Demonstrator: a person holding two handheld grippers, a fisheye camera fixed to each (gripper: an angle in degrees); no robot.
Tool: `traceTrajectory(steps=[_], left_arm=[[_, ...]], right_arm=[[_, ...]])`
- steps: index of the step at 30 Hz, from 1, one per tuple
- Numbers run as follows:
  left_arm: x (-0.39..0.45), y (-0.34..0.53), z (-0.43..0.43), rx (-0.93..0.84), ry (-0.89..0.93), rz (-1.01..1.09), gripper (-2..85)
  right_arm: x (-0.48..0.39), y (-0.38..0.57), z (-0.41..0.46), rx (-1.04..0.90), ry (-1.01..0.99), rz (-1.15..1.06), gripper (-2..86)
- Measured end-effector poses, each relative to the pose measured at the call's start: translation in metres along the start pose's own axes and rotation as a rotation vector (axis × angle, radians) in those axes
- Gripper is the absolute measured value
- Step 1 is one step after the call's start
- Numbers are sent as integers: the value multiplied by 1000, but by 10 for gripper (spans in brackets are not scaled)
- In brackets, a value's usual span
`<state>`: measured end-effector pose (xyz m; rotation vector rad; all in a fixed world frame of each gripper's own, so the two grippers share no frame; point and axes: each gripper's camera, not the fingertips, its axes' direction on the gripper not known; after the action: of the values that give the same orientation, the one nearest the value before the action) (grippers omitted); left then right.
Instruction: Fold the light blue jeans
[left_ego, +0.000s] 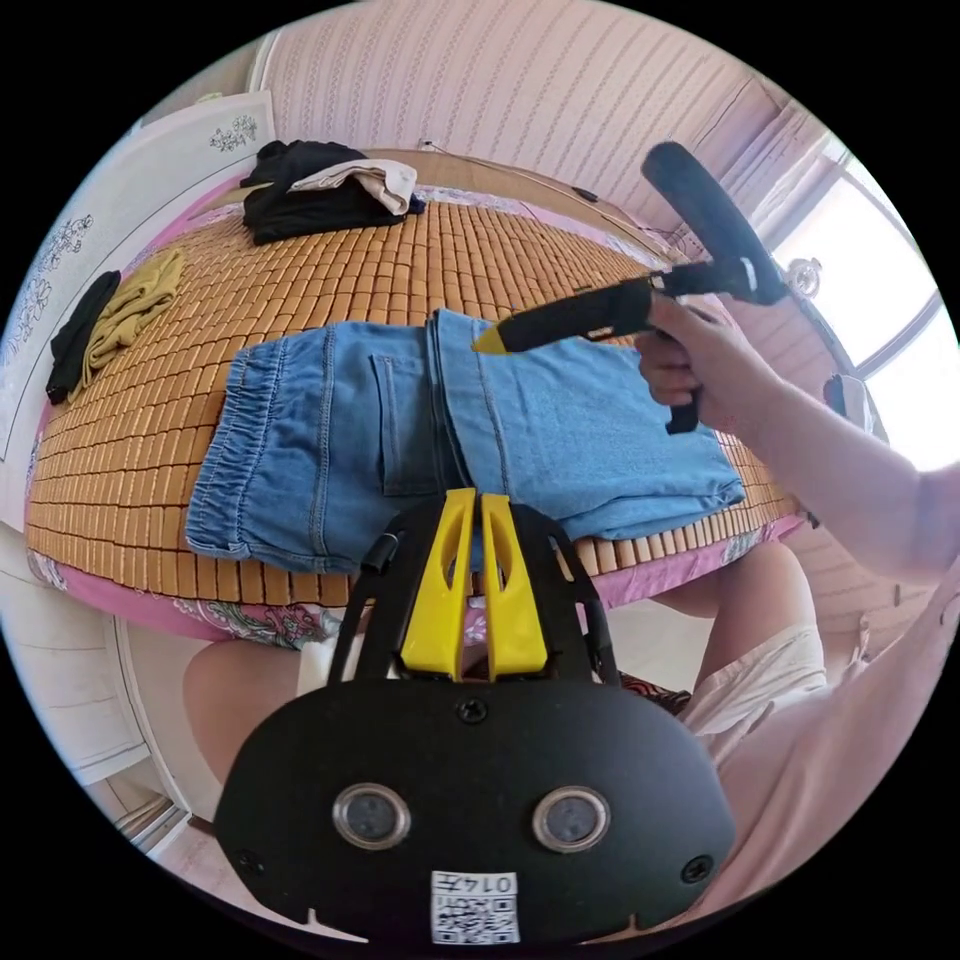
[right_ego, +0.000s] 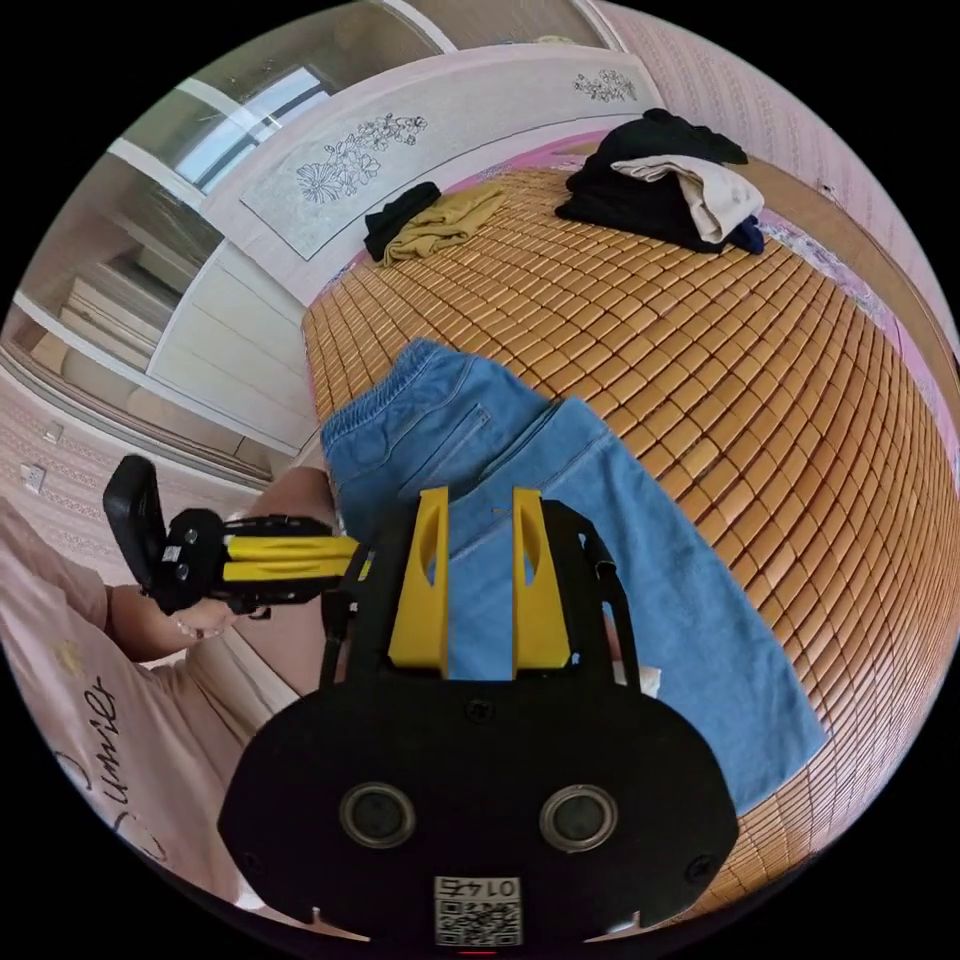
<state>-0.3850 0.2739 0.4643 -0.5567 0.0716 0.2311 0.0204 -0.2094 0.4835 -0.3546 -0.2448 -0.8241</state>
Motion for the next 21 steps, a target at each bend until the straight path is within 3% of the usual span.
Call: traceTrajectory(steps=[8, 14, 21], left_arm=[[-8, 3, 4, -19, 19, -33, -10], [-8, 0, -16, 11, 37, -10, -9], [-17, -3, 10, -117, 9, 1, 27]], right_arm=[[6, -93, 21, -210, 204, -70, 57], [-22, -119, -10, -168, 243, -188, 13], [-15, -145, 2, -219, 252, -124, 109]])
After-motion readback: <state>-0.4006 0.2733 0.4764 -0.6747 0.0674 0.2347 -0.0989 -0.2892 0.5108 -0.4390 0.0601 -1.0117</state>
